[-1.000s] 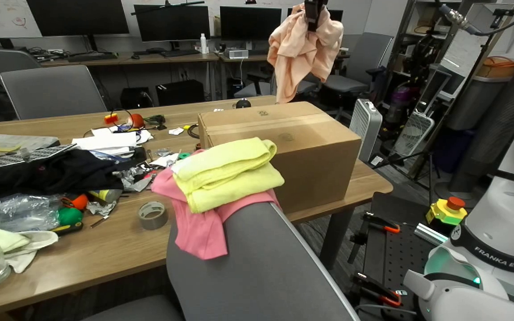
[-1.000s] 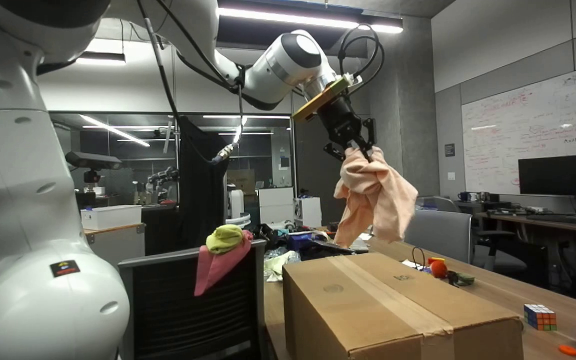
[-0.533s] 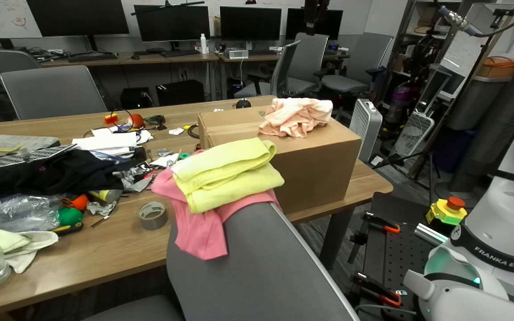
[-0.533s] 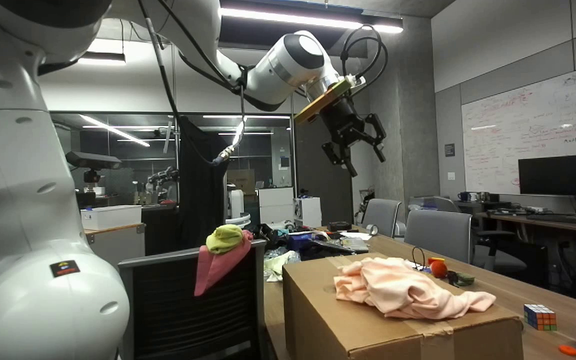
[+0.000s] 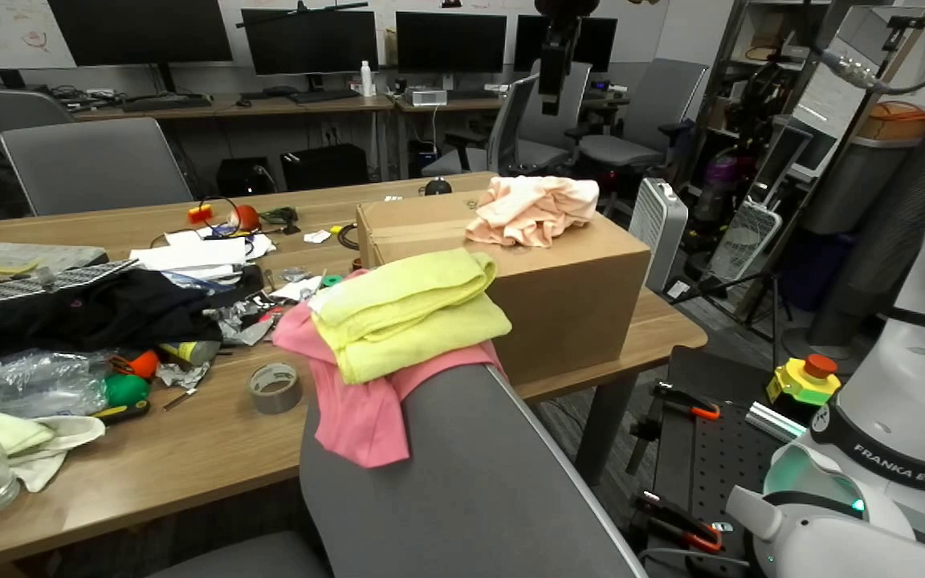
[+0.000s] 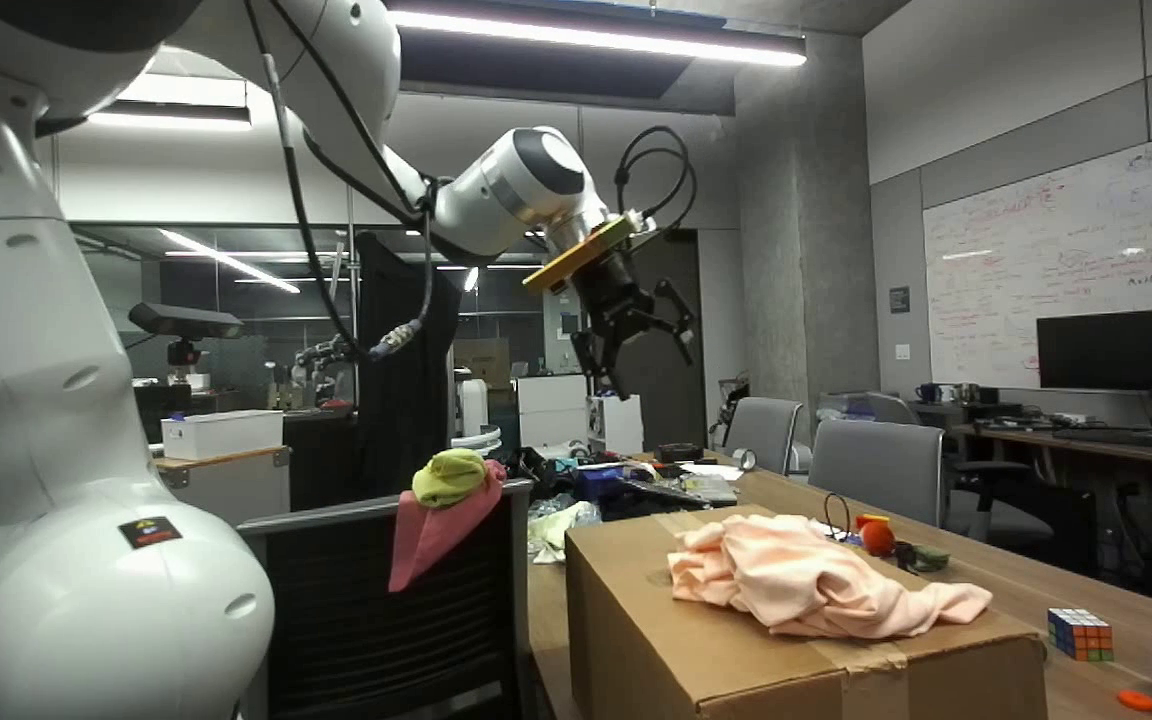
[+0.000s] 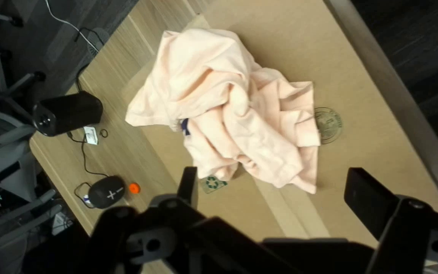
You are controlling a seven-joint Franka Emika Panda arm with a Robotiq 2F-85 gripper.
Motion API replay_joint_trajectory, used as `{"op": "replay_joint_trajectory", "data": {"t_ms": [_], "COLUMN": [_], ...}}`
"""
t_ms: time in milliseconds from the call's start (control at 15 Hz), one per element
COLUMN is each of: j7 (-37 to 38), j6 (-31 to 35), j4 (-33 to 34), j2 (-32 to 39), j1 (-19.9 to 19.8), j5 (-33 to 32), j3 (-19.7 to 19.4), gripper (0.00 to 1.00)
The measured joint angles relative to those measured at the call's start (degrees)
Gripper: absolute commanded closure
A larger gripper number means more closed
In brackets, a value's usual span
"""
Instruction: Pick up the fabrics from the chair and put them on top of the box.
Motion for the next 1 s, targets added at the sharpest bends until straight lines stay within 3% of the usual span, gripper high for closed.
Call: {"op": "replay_joint_trajectory", "data": {"t_ms": [267,600,1000], "j7": [0.0,-0.1,-3.7], "j6": [0.1,0.9,1.0], "j4": [-4.9,-4.9,-2.6], "j2": [-2.6,-2.8,-1.1], "j1": [6.3,13.4,16.2], "j5": [2.5,13.9,28.7], "j3": [4.6,7.4,7.3], "gripper": [0.0,0.0,0.0]}}
